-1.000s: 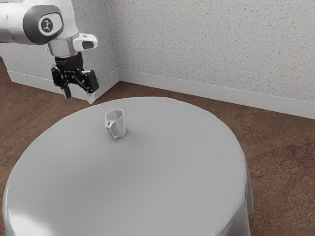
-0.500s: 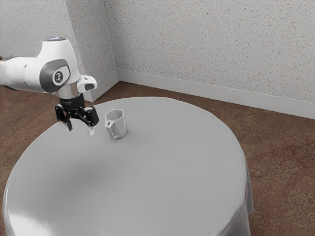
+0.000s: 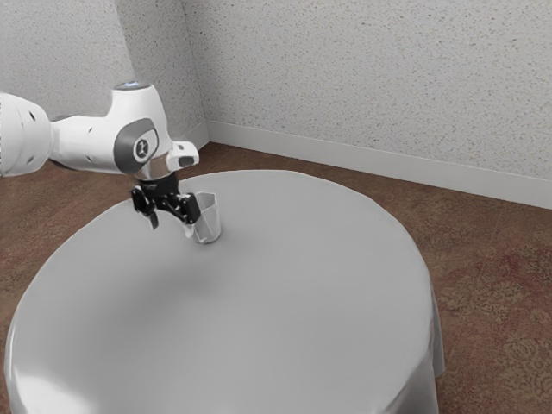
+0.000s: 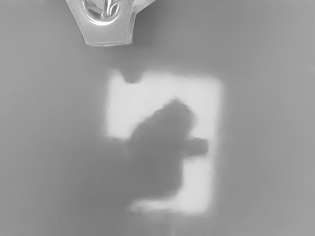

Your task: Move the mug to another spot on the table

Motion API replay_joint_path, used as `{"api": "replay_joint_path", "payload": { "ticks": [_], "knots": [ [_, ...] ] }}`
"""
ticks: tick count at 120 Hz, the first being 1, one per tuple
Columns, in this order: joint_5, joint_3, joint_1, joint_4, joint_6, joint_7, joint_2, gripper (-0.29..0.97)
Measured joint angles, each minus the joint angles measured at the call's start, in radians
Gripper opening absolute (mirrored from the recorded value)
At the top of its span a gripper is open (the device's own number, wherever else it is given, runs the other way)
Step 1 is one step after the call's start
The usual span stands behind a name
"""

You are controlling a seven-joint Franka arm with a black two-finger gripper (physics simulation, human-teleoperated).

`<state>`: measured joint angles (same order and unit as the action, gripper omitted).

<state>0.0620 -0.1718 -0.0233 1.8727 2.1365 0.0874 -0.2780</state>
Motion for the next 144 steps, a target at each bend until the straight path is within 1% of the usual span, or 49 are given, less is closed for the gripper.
{"api": "replay_joint_path", "payload": {
  "ticks": [13, 33, 70, 93, 103, 120, 144],
  "knots": [
    [0.004, 0.0, 0.0, -0.049, 0.005, 0.017, -0.04, 0.68],
    [0.019, 0.0, 0.002, -0.064, 0.028, 0.041, -0.087, 0.68],
    [0.077, -0.008, 0.004, -0.122, 0.081, 0.126, -0.16, 0.68],
    [0.091, -0.014, 0.011, -0.185, 0.086, 0.172, -0.211, 0.68],
    [0.11, -0.019, 0.012, -0.211, 0.083, 0.189, -0.238, 0.68],
    [0.14, -0.033, 0.011, -0.221, 0.092, 0.213, -0.266, 0.68],
    [0.153, -0.035, 0.011, -0.234, 0.118, 0.235, -0.3, 0.68]
  ]
}}
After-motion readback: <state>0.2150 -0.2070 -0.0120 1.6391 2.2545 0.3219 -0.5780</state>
